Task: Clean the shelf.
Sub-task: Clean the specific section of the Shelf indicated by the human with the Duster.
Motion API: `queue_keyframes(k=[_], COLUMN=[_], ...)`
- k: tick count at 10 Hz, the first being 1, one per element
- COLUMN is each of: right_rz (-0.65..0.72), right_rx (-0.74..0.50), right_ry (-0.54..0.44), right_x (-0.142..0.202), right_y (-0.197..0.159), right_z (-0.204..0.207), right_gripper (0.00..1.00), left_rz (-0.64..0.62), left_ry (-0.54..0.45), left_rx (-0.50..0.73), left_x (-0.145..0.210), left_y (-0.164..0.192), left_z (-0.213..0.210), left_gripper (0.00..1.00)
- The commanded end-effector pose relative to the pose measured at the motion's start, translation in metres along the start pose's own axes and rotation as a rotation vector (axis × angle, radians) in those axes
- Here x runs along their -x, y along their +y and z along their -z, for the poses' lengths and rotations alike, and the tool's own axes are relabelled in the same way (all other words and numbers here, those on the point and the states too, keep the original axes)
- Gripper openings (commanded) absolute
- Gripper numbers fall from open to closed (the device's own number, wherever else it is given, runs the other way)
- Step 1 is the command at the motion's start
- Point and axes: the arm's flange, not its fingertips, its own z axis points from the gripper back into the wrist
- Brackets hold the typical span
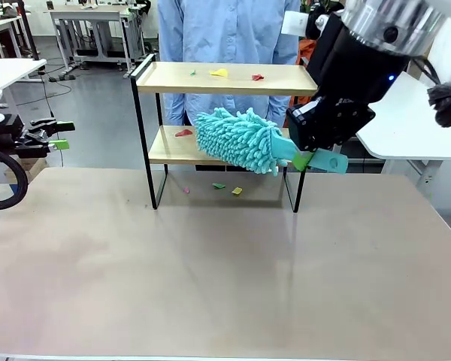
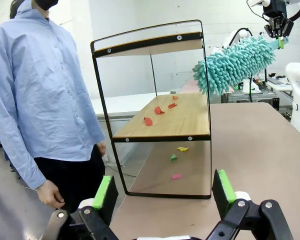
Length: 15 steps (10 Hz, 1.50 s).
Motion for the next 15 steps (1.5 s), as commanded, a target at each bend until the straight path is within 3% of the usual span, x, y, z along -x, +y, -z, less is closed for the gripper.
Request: queue_keyframes(k=[1,5,9,12,15], right_rz=[0.042,0.231,0.352,0.342,0.376], right_rx=[0.041,0.069,0.116,0.131,0.098], right_ry=[-0.051,-0.145,-0.243,-0.330,-0.347], right_x=[-0.011,-0.063,-0.112,-0.140,-0.156], right_y=[0.030,0.107,0.161,0.172,0.169], right_z=[0.011,0.061,0.112,0.134,0.152], right_gripper=[0.13,0.13,0.13,0.13,0.13], left_rz=[0.006,0.006,0.006,0.006,0.006], left_ry=[0.004,0.004,0.004,0.004,0.004], left_rx=[0.004,0.004,0.004,0.004,0.004], left_x=[-0.002,-0.002,-0.002,-0.002,-0.002], left_y=[0.000,0.000,0.000,0.000,0.000], left_z=[0.000,0.000,0.000,0.000,0.000], left_gripper=[1.00,1.00,1.00,1.00,1.00])
